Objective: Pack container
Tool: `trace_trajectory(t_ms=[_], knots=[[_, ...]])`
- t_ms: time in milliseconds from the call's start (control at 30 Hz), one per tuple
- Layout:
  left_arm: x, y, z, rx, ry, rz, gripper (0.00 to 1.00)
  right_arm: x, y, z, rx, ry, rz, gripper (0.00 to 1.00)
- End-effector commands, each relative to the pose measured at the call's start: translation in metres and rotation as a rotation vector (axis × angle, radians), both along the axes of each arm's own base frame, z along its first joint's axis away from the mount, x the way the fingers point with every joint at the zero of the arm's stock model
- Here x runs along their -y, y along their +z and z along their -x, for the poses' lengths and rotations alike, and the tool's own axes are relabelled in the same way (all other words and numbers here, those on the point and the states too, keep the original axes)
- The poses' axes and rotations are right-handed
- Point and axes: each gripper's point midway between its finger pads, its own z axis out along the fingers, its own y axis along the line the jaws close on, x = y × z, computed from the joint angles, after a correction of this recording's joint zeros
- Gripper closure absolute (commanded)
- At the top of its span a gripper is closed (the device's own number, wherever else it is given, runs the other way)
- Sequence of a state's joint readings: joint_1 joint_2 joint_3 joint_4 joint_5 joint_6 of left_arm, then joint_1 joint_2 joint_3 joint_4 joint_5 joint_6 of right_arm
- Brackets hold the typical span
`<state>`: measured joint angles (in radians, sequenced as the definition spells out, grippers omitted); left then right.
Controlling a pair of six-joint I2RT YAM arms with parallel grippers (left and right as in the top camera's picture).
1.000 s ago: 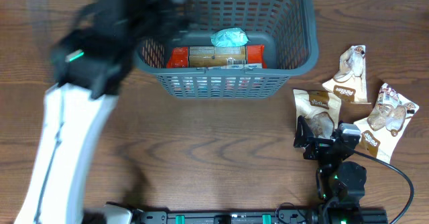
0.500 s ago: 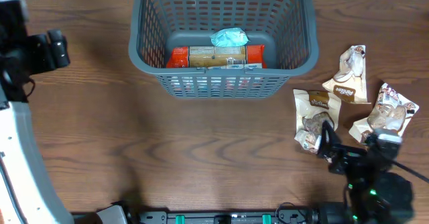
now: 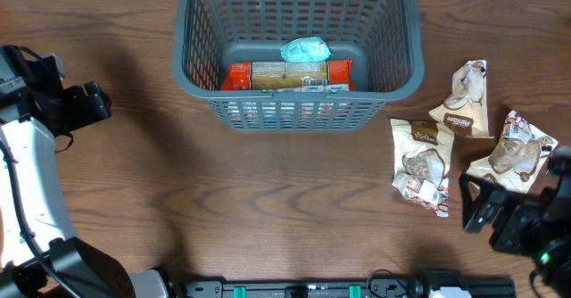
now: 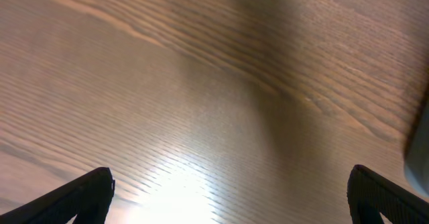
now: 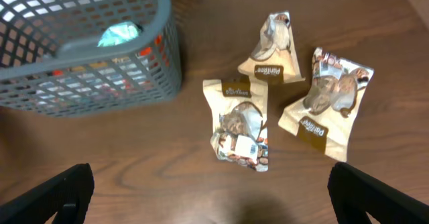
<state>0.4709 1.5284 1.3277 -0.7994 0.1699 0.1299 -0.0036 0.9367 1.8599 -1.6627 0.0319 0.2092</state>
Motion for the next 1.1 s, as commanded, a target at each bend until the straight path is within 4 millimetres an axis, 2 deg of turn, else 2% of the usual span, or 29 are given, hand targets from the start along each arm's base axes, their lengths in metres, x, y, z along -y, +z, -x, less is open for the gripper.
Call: trace_trajectory(t_ms=[0, 100, 167, 367, 633, 833, 900, 1067], knots=[[0.003, 0.002, -0.002, 0.025, 0.022, 0.031, 0.02, 0.003, 0.014, -0.014, 0.000, 0.012, 0.035, 0.01], [0.005, 0.004, -0.005, 0.039, 0.015, 0.042, 0.01, 0.018, 0.008, -0.022, -0.040, -0.055, 0.094, 0.01], [0.008, 0.004, -0.007, 0.046, 0.006, 0.056, 0.01, 0.036, -0.005, -0.025, -0.109, -0.181, 0.114, 0.01], [0.013, 0.004, -0.009, 0.047, -0.010, 0.059, 0.02, 0.044, -0.058, -0.043, -0.315, -0.221, 0.149, 0.01], [0.021, 0.005, -0.012, 0.050, -0.032, 0.057, 0.01, 0.044, -0.139, -0.077, -0.467, -0.188, 0.175, 0.01], [0.021, 0.005, -0.012, 0.050, -0.032, 0.057, 0.01, 0.031, -0.204, -0.093, -0.507, -0.101, 0.137, 0.01], [0.021, 0.005, -0.012, 0.050, -0.033, 0.057, 0.01, 0.029, -0.221, -0.096, -0.508, -0.084, 0.133, 0.01], [0.021, 0.005, -0.012, 0.049, -0.033, 0.057, 0.01, 0.028, -0.249, -0.108, -0.476, -0.060, 0.139, 0.01]])
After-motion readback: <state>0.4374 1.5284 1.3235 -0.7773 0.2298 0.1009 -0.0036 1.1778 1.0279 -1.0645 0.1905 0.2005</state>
